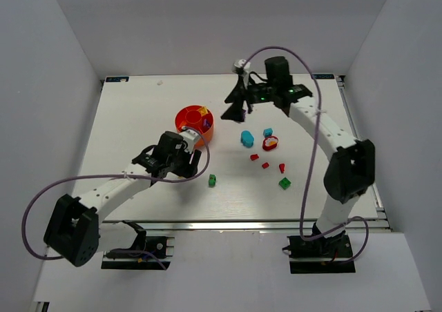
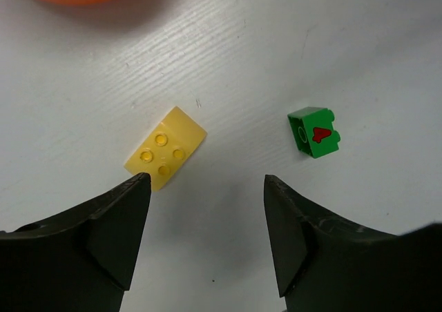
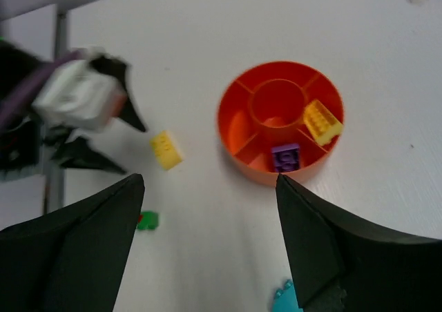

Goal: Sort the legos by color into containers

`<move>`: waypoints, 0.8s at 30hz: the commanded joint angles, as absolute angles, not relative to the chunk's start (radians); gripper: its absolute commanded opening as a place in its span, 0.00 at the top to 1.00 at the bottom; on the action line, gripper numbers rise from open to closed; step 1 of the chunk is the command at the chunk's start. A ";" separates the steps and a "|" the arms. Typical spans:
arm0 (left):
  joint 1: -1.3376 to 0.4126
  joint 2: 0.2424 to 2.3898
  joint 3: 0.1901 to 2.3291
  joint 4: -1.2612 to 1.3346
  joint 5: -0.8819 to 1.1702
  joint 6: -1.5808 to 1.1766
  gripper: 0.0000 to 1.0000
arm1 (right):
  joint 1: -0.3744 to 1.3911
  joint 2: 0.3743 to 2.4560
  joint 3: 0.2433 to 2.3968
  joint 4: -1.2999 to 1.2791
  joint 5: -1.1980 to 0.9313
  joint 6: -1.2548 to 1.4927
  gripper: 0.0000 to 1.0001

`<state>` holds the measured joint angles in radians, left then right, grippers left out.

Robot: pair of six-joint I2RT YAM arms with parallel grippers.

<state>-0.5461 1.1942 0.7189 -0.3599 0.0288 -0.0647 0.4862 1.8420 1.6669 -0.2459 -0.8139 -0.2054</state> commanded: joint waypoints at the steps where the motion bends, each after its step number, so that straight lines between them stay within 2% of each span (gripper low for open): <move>1: -0.545 1.250 0.799 -0.394 0.086 -0.003 0.23 | 0.460 1.706 1.617 -0.567 -1.284 -0.613 0.15; 3: -0.555 1.293 0.834 -0.426 0.078 0.063 0.21 | 0.456 1.660 1.547 -0.708 -1.286 -0.739 0.12; 6: -0.555 1.362 0.891 -0.446 0.040 0.125 0.20 | 0.440 1.565 1.425 -0.670 -1.281 -0.736 0.12; 11: -0.555 1.428 0.910 -0.446 0.078 0.250 0.23 | 0.404 1.468 1.373 -0.719 -1.302 -0.778 0.12; 15: -0.546 1.472 0.914 -0.471 0.104 0.317 0.23 | 0.365 1.411 1.307 -0.626 -1.342 -0.715 0.12; 24: -0.546 1.574 0.949 -0.486 0.015 0.371 0.23 | 0.302 1.385 1.273 -0.629 -1.400 -0.729 0.12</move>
